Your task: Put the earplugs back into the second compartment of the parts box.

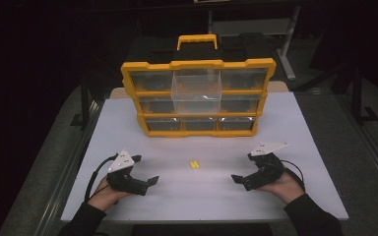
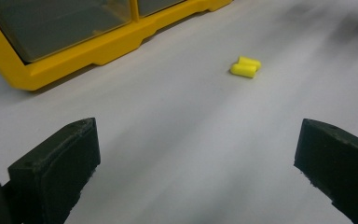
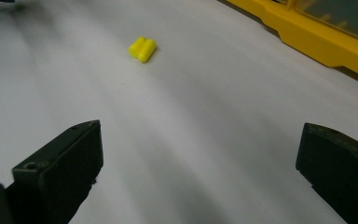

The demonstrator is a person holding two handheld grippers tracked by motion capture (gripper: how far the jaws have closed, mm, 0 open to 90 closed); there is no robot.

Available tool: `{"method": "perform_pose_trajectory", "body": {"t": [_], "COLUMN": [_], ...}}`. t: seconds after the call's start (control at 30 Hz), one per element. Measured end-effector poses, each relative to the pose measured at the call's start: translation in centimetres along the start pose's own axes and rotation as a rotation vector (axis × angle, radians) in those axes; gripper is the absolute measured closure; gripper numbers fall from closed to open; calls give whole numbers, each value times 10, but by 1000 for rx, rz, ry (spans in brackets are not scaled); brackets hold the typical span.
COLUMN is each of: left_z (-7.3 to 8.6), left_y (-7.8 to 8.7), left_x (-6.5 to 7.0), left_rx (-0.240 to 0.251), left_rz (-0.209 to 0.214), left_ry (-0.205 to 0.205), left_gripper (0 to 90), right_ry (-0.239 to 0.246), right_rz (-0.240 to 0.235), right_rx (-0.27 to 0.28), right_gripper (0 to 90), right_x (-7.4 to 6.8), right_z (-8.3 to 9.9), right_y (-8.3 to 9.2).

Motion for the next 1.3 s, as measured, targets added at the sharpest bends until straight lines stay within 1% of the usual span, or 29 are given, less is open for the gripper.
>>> {"method": "perform_pose_trajectory", "body": {"t": [0.1, 0.2, 0.23, 0.27, 0.4, 0.47, 0.63, 0.8, 0.93, 1.1, 1.2, 1.3], "left_z": [1, 1, 0, 0, 0, 0, -1, 0, 0, 0, 1, 1], "left_y": [0, 0, 1, 2, 1, 2, 2, 1, 2, 2, 1, 1], "left_x": [0, 1, 3, 3, 4, 4, 4, 4, 4, 4, 4, 4], "left_rx": [-11, -18, -10, -9, -11, -9, -5, -8, -2, 1, 0, 0], "left_rz": [-1, 7, 25, 31, 39, 40, 37, 33, 35, 32, 38, 37], "left_ry": [-7, -15, -21, -19, -28, -29, -28, -46, -52, -47, -47, -46], "left_gripper": [0, 0, 0, 0, 0, 0, 0, 0, 0, 0, 0, 0], "right_ry": [18, 19, 20, 19, 20, 19, 19, 38, 38, 45, 50, 53], "right_rz": [2, -1, -6, -6, -27, -37, -42, -36, -40, -38, -34, -52], "right_rx": [-8, -8, -12, -10, 0, -2, 6, 5, 10, 2, 7, 9], "right_gripper": [0, 0, 0, 0, 0, 0, 2, 2, 2, 7, 41, 84], "right_x": [-1, -1, -1, -2, -3, -3, -2, -2, -2, -2, -2, -2], "right_z": [-8, -12, -18, -20, -28, -32, -41, -49, -54, -59, -62, -64], "right_y": [-5, -8, -13, -15, -19, -22, -28, -34, -38, -43, -46, -50]}}
Point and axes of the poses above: each handheld gripper's, and its own axes: y roughly backward along the jaws, z roughly out of its underside, x roughly to its right, the point moved 2 cm from there along -y, roughly forward along the jaws, and after that the axes turned 14 degrees about -z, right-handed, at the moved point
